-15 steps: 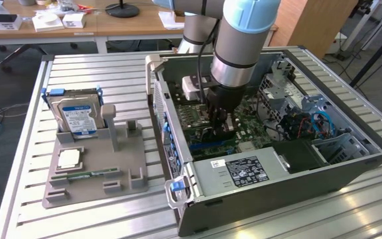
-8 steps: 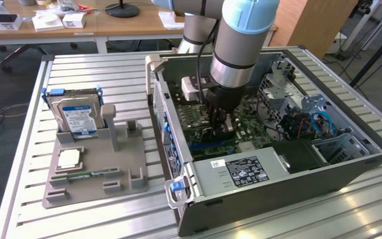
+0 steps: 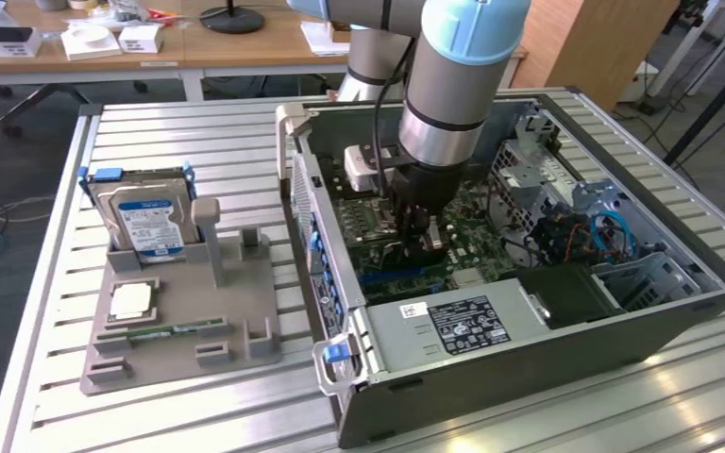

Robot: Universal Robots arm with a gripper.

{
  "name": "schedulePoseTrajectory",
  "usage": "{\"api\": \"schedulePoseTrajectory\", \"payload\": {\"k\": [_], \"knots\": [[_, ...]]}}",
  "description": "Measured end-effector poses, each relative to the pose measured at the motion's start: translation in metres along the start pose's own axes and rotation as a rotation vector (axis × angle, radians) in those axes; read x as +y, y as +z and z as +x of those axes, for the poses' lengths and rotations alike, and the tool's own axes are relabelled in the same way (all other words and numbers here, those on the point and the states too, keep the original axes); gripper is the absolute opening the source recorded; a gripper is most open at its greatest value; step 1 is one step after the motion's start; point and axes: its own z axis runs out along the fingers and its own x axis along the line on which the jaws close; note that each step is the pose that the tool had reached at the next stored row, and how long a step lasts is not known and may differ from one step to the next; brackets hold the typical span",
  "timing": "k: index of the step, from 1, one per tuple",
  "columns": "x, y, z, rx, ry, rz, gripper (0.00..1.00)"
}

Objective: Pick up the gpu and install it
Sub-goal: 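Insert the gpu into the slot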

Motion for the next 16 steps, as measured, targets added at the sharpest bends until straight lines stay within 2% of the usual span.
{"api": "schedulePoseTrajectory", "payload": {"k": [16], "knots": [[0.0001,0.0000,0.0000,-0.0002,0.000,-0.0003,0.26]]}}
